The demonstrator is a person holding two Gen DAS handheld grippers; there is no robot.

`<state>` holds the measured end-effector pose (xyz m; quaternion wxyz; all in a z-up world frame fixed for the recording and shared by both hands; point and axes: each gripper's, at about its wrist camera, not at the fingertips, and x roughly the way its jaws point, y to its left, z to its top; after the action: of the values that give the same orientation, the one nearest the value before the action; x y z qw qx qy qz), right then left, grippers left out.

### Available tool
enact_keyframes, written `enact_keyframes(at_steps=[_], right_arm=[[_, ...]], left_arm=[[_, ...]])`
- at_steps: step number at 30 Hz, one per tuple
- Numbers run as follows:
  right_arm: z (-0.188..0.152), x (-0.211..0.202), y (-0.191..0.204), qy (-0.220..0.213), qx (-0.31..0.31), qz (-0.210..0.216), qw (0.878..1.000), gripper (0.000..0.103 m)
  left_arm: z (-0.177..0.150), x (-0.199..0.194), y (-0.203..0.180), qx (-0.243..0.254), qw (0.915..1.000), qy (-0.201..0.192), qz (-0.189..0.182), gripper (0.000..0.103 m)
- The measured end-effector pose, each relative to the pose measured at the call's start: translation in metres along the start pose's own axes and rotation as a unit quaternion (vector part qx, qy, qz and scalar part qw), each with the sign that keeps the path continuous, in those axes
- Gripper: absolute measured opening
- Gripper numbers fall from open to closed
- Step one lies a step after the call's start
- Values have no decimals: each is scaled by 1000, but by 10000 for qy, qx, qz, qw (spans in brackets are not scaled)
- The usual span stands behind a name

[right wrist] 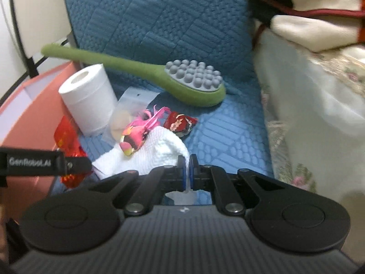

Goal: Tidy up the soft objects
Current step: 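Grasp the red tea packet with the left tool while the right tool grasps the white towel, then lift the red tea packet with the left tool while the right tool lifts the white towel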

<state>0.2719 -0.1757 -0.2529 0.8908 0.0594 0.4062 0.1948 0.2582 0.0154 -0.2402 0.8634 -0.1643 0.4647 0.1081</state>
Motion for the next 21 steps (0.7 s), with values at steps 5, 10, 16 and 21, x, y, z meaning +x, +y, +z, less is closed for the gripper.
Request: enact_keyframes(at_steps=[5, 10, 16, 21], right_arm=[[-8, -15, 0, 90, 230, 107, 9996, 7], [-24, -23, 1, 311, 411, 28, 9987, 7], [-34, -29, -6, 422, 641, 12, 9971, 7], [-31, -30, -6, 432, 873, 7, 9952, 9]], left_arm=[[-14, -15, -5, 191, 9998, 7, -78, 63], [-25, -13, -8, 470, 9989, 36, 9, 63], [-29, -10, -8, 584, 9980, 67, -226, 63], [-37, -17, -5, 760, 9965, -35, -340, 63]])
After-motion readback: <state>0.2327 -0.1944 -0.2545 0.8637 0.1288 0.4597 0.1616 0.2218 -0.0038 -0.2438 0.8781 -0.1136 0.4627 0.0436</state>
